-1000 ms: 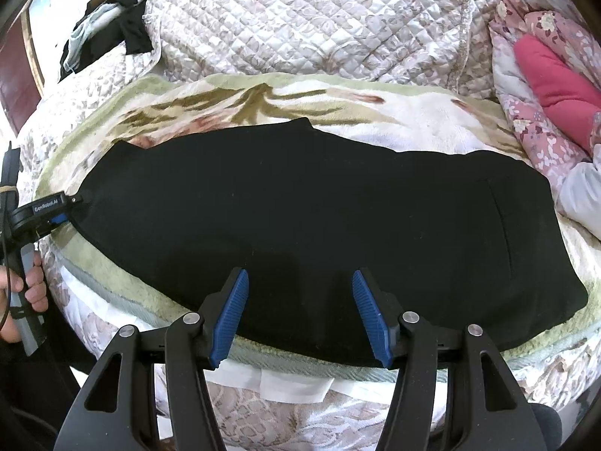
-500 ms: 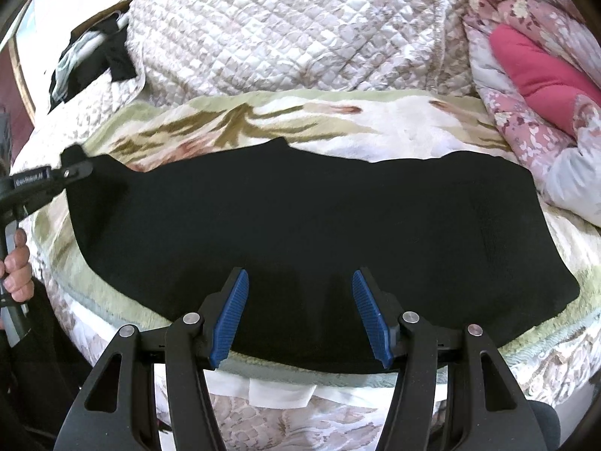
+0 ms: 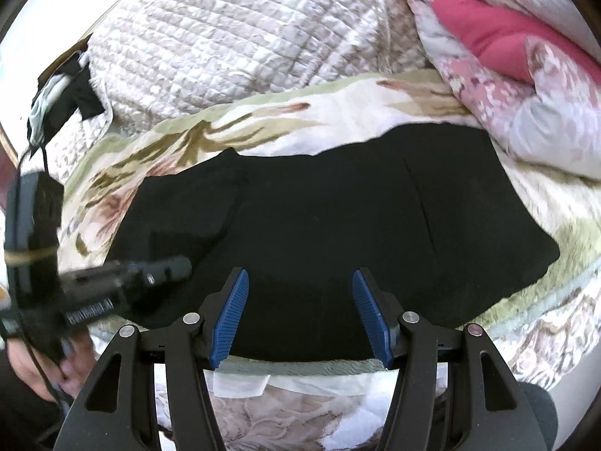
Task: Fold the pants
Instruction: 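Grasp the end of the folded pants with the left gripper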
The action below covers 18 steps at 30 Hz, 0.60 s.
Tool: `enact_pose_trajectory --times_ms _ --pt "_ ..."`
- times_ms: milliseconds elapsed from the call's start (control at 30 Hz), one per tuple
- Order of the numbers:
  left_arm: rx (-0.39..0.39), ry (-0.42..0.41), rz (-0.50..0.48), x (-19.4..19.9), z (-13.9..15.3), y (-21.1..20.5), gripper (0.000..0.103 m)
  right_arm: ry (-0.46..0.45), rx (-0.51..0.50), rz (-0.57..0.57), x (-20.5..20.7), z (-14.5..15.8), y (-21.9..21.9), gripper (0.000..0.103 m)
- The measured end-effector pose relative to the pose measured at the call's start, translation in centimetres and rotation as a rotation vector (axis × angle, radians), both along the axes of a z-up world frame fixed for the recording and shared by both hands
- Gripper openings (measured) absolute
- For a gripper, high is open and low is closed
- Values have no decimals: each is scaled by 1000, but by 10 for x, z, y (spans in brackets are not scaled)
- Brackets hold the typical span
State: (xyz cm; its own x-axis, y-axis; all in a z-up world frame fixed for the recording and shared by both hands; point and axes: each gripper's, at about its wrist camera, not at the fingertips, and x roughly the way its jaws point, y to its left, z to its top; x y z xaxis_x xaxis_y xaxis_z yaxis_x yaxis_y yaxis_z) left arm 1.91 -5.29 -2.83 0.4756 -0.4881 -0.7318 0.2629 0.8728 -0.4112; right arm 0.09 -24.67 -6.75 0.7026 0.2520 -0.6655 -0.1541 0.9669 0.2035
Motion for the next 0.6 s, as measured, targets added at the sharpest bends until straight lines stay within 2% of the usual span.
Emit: enact_pose_trajectory --times_ms 100,267,300,333,400,500,600 --pt "-47 0 -15 -4 6 3 7 7 28 -3 2 0 -3 58" --pt "-135 -35 -27 -19 27 24 19 17 94 47 10 2 6 58" --pt "-144 -48 -17 -21 31 27 24 22 114 66 13 2 9 58" --pt "-144 -62 0 -22 35 34 30 27 137 84 16 2 12 58" --pt "-129 -87 47 -23 41 48 32 45 187 127 27 0 20 58" --pt "-78 -99 138 -19 38 72 32 84 214 174 47 -9 33 57" --pt "-27 -69 227 -13 26 97 32 118 237 218 66 -17 46 53"
